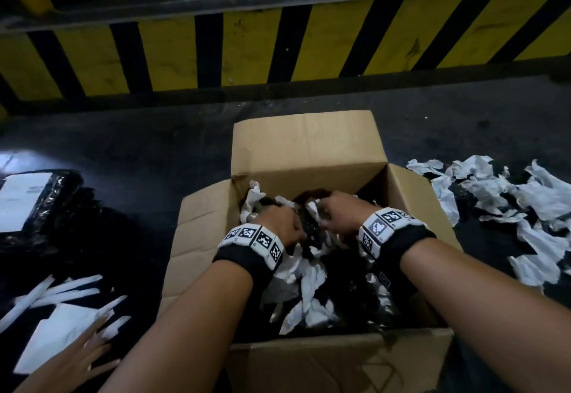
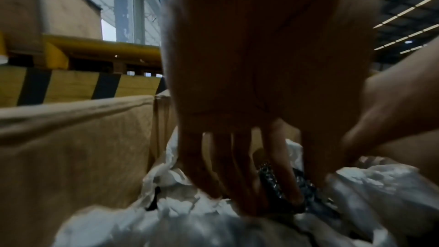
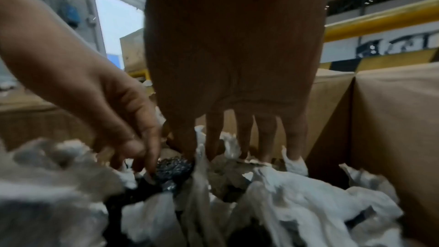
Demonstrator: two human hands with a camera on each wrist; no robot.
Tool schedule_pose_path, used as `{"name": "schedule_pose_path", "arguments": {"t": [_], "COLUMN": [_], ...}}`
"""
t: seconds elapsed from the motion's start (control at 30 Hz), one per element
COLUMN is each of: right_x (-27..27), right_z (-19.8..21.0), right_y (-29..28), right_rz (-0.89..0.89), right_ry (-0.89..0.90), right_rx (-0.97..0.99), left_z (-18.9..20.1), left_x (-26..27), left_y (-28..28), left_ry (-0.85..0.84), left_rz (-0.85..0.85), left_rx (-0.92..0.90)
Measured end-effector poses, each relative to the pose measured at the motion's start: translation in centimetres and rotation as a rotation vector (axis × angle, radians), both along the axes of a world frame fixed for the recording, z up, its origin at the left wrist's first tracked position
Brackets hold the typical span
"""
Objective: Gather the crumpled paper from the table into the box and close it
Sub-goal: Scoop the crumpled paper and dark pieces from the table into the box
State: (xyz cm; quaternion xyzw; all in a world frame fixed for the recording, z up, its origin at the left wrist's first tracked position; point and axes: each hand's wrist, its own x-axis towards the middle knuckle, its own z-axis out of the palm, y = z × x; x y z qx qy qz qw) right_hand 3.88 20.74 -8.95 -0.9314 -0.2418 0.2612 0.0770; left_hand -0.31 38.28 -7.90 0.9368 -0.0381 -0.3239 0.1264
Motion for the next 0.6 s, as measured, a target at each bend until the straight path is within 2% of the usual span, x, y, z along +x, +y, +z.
{"name": "schedule_pose_path", "arguments": {"t": [0.07,0.1,0.2,0.27,0.3,0.37,0.43,0.5,0.6], "right_x": [0.4,0.3,-1.0,-1.8,-1.7,-0.7,0.5,0.8,-0.4], "right_z": [-0.2,-0.4,-3.2,-3.2,-2.5,-1.1,0.1,0.1,-1.3], "right_y": [0.5,0.7,0.7,0.8,1.0,0.9,0.3,-0.8,-1.8], "right_rz": [-0.070,-0.030,0.133,0.178,0.170,0.091,-0.021,-0.144,-0.129], "right_ry": [-0.052,-0.058,0.062,0.153,0.207,0.234,0.067,-0.031,0.094], "right_rx": [0.032,-0.023,-0.220,-0.265,-0.206,-0.008,0.077,-0.079,-0.315], "left_z": [0.1,-0.6,-3.2,-3.8,-3.6,-2.4,-0.7,0.2,-0.5], "left_x": [0.7,0.8,0.6,0.5,0.8,0.9,0.8,0.4,-0.7], "left_y": [0.2,0.5,2.0,2.5,2.5,1.9,0.8,-0.8,-3.1], "left_ry": [-0.206,-0.203,0.085,0.178,0.180,0.070,-0.079,-0.098,0.101], "left_rz": [0.048,0.057,0.047,0.056,0.065,0.048,0.009,-0.033,-0.196], "left_rx": [0.143,0.215,0.293,0.259,0.222,0.193,0.237,0.251,0.187]}}
